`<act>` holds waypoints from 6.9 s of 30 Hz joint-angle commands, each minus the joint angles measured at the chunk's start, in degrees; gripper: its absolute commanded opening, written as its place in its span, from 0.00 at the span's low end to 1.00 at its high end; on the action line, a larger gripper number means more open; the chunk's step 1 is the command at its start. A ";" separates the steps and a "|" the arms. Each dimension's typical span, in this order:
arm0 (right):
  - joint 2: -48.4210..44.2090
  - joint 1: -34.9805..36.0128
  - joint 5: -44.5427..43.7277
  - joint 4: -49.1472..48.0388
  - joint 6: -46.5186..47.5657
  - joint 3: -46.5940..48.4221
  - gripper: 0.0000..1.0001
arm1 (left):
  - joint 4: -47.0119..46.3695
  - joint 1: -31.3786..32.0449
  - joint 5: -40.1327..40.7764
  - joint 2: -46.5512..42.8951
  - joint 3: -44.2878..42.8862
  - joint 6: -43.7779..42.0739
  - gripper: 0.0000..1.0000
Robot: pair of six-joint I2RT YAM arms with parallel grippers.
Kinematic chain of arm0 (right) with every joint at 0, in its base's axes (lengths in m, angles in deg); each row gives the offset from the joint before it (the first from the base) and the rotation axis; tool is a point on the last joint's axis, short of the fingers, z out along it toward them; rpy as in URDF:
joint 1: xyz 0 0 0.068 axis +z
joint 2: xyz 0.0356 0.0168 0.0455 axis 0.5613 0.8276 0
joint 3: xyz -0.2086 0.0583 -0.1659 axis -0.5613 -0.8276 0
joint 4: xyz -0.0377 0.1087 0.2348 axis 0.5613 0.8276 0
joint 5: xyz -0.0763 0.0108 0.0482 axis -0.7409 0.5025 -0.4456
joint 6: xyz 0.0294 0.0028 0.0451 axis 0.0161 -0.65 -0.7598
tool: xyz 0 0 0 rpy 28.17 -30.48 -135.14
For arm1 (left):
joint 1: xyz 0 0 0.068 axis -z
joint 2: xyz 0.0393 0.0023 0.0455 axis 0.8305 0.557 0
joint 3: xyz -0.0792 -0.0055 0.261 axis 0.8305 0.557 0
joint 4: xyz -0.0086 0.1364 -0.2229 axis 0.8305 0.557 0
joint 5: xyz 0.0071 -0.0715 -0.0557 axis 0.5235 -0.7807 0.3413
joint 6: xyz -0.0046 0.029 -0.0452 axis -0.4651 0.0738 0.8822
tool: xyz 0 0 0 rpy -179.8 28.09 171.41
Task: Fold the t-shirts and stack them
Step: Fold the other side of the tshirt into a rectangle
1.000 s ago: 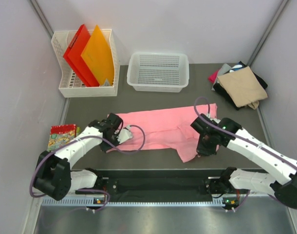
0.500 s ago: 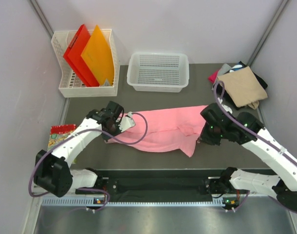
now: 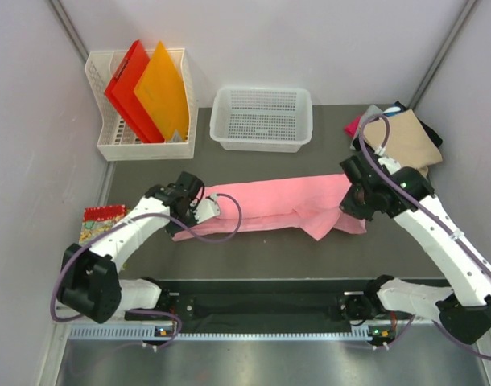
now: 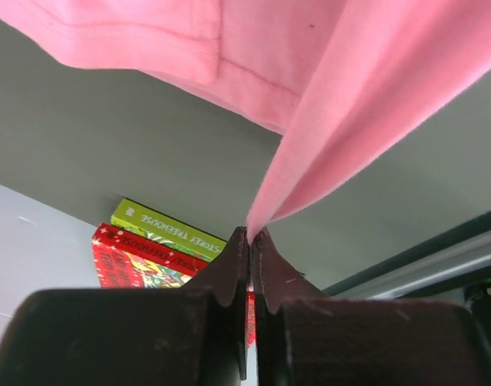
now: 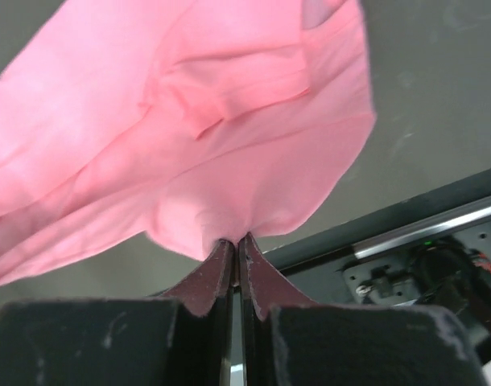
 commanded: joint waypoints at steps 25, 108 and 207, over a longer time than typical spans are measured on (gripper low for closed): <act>18.47 -18.59 -0.67 -12.16 22.73 4.19 0.00 | -8.46 -3.24 1.17 23.14 -13.69 -3.75 0.04; 39.92 -10.69 14.72 -22.98 27.92 4.19 0.55 | -6.08 -4.74 -20.79 14.08 -13.60 12.15 0.99; 46.86 -19.65 -3.66 -11.03 30.82 2.78 0.43 | -12.34 -29.09 -15.16 2.75 9.62 -3.76 0.99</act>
